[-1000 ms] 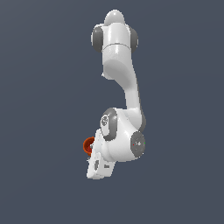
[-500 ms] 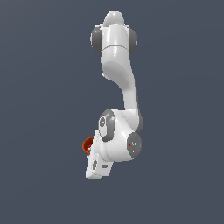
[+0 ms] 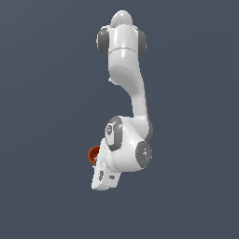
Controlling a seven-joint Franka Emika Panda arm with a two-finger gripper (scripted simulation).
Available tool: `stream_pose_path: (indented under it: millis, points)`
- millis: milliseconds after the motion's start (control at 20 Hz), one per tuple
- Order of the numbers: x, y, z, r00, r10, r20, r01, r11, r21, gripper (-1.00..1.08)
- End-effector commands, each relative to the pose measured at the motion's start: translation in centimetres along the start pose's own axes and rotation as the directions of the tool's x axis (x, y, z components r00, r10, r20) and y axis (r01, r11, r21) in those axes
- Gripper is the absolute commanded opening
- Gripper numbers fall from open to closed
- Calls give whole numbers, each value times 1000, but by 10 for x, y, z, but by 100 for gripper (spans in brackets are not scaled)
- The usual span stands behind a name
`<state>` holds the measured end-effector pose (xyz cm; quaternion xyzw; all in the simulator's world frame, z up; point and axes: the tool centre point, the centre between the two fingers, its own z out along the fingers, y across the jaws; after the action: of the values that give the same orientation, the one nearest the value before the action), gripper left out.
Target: Pick up the object and move it to a goal position.
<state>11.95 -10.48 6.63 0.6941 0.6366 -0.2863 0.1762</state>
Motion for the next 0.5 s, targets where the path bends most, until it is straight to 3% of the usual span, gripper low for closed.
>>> stream_pose_path:
  millis: [0,450]
  points:
    - [-2,-1,-5,1000,1,0,-1,1000,-2,-100]
    - [-16,-18,-44,1000,1,0,-1,1000,-2,-100]
